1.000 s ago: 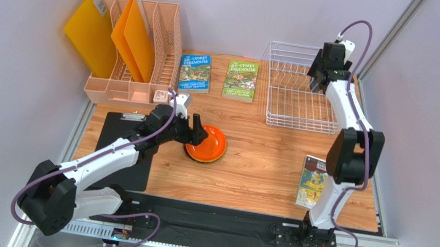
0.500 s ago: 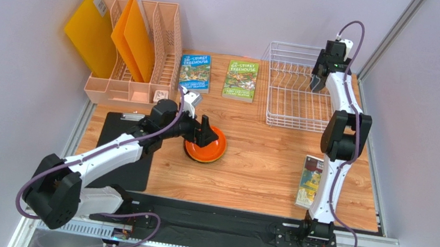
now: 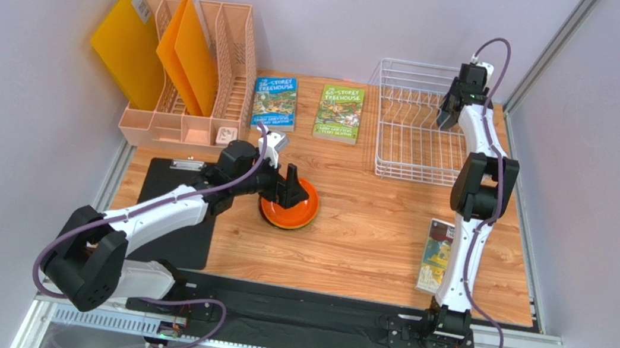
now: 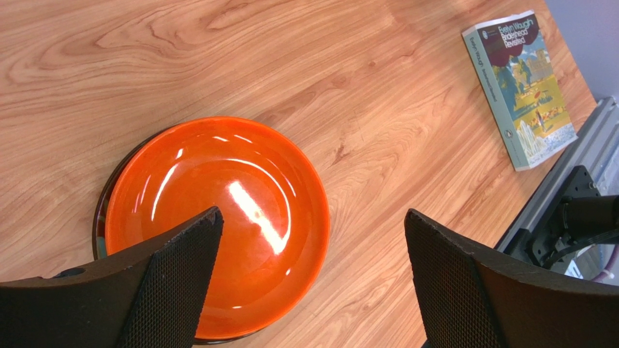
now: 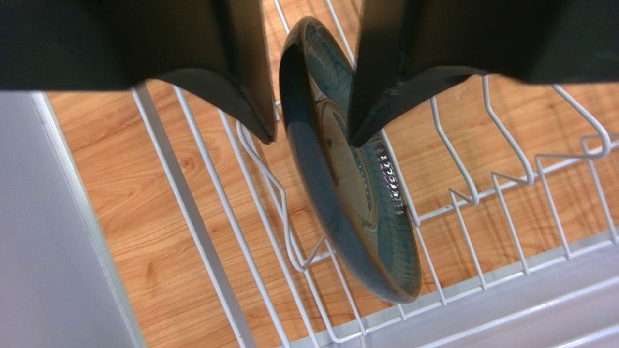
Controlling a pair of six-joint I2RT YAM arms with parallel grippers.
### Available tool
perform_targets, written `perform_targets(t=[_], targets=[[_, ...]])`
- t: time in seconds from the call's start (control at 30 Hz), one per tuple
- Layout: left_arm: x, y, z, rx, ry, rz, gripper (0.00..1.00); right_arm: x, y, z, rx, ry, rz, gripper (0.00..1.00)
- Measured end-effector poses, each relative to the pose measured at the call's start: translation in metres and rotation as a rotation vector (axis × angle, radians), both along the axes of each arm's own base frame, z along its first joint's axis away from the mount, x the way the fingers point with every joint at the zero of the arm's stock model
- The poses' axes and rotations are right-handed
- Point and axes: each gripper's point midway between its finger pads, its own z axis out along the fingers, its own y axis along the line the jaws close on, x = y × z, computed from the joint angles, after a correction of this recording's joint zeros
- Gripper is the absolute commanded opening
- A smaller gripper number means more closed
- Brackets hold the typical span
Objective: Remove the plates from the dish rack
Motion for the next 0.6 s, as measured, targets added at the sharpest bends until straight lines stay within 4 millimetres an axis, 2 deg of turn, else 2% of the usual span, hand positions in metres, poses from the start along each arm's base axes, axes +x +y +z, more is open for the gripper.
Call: perform_targets(t=[0.03, 0.07, 0.1, 0.13, 0.43, 0.6], targets=[[0.0, 0.0, -0.001, 0.002, 0.002, 0.002, 0.99, 0.0, -0.002, -0.001, 0.016, -0.002, 0.003, 0.27], [0.001, 0.0, -0.002, 0.004, 0.004, 0.003, 0.99, 0.001, -0.003, -0.001, 0.035, -0.006, 0.013, 0.19], [0.001, 0.0, -0.003, 0.005, 0.004, 0.004, 0.99, 0.002, -0.002, -0.001, 0.051, -0.01, 0.024, 0.05], [0.002, 0.0, -0.004, 0.005, 0.006, 0.004, 0.99, 0.003, -0.001, -0.001, 0.06, -0.014, 0.035, 0.0], [0.005, 0.001, -0.007, 0.013, 0.006, 0.018, 0.99, 0.005, 0.005, 0.003, 0.039, -0.023, 0.077, 0.0], [0.009, 0.005, -0.008, 0.027, 0.0, 0.048, 0.99, -0.009, 0.012, 0.011, -0.102, 0.007, 0.053, 0.0]])
